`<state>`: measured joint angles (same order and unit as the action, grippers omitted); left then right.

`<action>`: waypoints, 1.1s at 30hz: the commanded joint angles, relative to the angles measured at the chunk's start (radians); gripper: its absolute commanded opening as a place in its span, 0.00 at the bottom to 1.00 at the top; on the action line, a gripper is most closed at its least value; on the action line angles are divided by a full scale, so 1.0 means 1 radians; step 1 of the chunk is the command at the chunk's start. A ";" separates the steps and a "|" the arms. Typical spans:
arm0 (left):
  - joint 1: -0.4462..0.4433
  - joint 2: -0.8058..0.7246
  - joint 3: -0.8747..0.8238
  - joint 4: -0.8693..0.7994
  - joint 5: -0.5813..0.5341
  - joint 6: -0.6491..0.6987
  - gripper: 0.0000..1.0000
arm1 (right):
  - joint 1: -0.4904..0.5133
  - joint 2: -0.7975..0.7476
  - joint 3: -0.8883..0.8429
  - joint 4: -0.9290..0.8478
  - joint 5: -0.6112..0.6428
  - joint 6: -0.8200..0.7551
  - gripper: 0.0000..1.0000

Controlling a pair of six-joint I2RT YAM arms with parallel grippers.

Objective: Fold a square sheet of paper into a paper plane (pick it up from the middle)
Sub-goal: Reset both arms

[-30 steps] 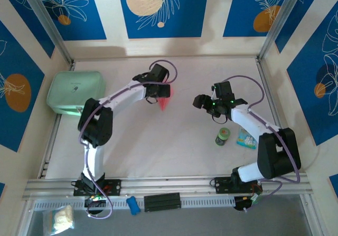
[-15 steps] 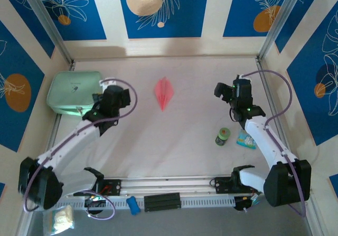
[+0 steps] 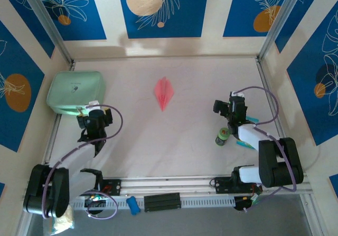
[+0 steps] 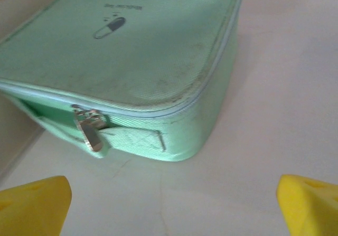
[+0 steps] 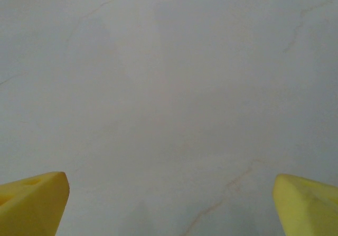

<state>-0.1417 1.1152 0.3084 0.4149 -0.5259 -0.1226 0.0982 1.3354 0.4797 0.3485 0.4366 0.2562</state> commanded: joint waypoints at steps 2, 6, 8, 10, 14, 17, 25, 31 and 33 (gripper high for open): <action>0.044 0.100 -0.028 0.276 0.241 0.049 0.99 | 0.009 0.034 -0.013 0.193 -0.081 -0.106 0.99; 0.057 0.175 -0.038 0.419 0.346 0.080 0.99 | 0.004 0.053 -0.042 0.306 -0.131 -0.178 0.99; 0.062 0.206 -0.028 0.448 0.384 0.105 0.99 | -0.007 0.069 -0.061 0.362 -0.166 -0.189 0.99; 0.066 0.230 -0.012 0.456 0.424 0.132 0.99 | -0.017 0.095 -0.072 0.408 -0.189 -0.190 0.99; 0.092 0.314 0.006 0.524 0.481 0.136 0.99 | -0.043 0.153 -0.080 0.473 -0.227 -0.176 0.99; 0.124 0.369 0.026 0.534 0.545 0.123 0.99 | -0.072 0.171 -0.095 0.506 -0.269 -0.154 0.99; 0.124 0.453 0.050 0.568 0.536 0.123 0.99 | -0.082 0.187 -0.068 0.464 -0.298 -0.152 0.99; 0.116 0.448 0.054 0.551 0.570 0.144 0.99 | -0.091 0.188 -0.064 0.460 -0.317 -0.148 0.99; 0.114 0.449 0.068 0.521 0.586 0.154 0.99 | -0.091 0.188 -0.064 0.460 -0.317 -0.148 0.99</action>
<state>-0.0269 1.5593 0.3458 0.9356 0.0078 0.0032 0.0124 1.5162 0.3969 0.7963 0.1410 0.1040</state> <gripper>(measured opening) 0.994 0.990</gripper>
